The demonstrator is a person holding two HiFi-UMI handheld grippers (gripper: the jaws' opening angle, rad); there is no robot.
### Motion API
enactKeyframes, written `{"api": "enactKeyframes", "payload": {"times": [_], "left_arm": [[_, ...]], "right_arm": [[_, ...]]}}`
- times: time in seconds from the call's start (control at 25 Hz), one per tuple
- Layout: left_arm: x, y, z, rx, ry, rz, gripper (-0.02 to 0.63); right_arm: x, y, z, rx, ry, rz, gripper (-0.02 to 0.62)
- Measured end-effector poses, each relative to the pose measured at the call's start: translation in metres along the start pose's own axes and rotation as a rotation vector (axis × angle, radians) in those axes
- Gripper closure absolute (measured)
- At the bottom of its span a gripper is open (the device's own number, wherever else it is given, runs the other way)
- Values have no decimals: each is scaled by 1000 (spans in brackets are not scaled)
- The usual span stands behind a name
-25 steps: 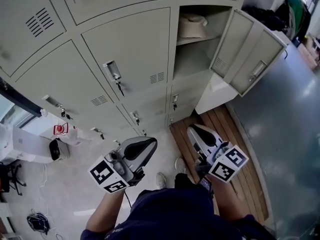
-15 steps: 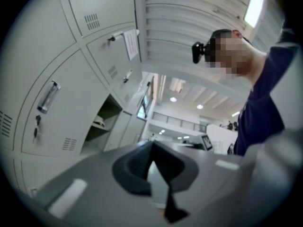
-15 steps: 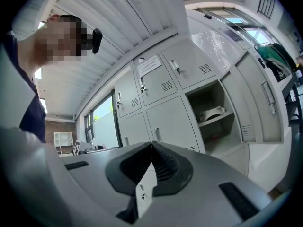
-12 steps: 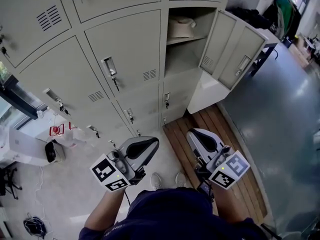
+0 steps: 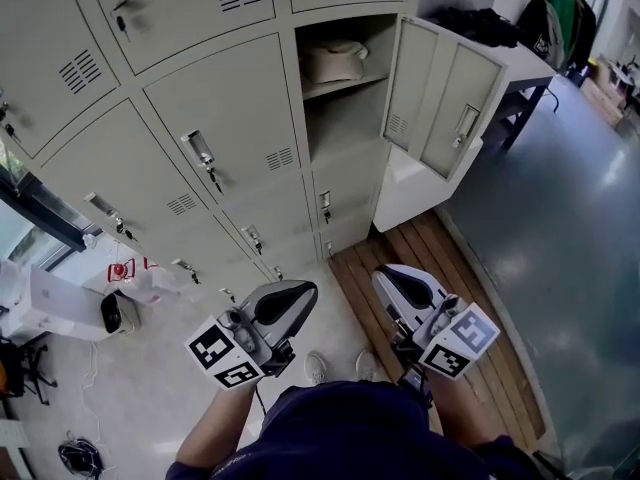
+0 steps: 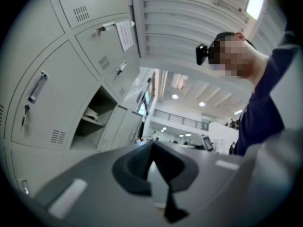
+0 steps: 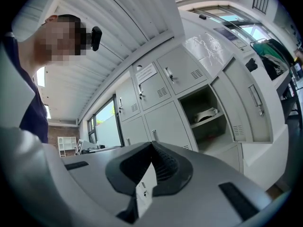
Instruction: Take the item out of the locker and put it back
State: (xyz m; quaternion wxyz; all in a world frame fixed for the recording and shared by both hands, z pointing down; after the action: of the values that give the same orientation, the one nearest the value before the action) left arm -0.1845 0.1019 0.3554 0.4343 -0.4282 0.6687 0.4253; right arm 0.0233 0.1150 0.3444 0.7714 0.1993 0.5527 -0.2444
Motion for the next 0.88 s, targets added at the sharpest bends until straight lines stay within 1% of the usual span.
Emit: {"api": "enactKeyframes", "payload": {"times": [0.44,0.64,0.88], "left_arm": [[-1,-37,5,35,-24,-18,603],[-2,-44,-2,54,-26,-20,603],[-2,-47,-10,68,-23,-19,603]], "right_arm": [[9,7,31,56,-26,-1,591],[7,2,43,67,-39,-7,591],[6,-8,49,84,-47,-12,591]]}}
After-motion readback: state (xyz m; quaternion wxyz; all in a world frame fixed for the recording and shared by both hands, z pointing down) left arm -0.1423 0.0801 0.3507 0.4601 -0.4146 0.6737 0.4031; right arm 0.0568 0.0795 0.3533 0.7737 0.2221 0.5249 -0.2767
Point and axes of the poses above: the fingertips, and each gripper's own axes: y backward along the fingers, z to its right, x out of its top, the point moved 7 cm from there along y, backward along the fingers, and after that the axes turned 7 degrees about -x, right-handed, at the moved point
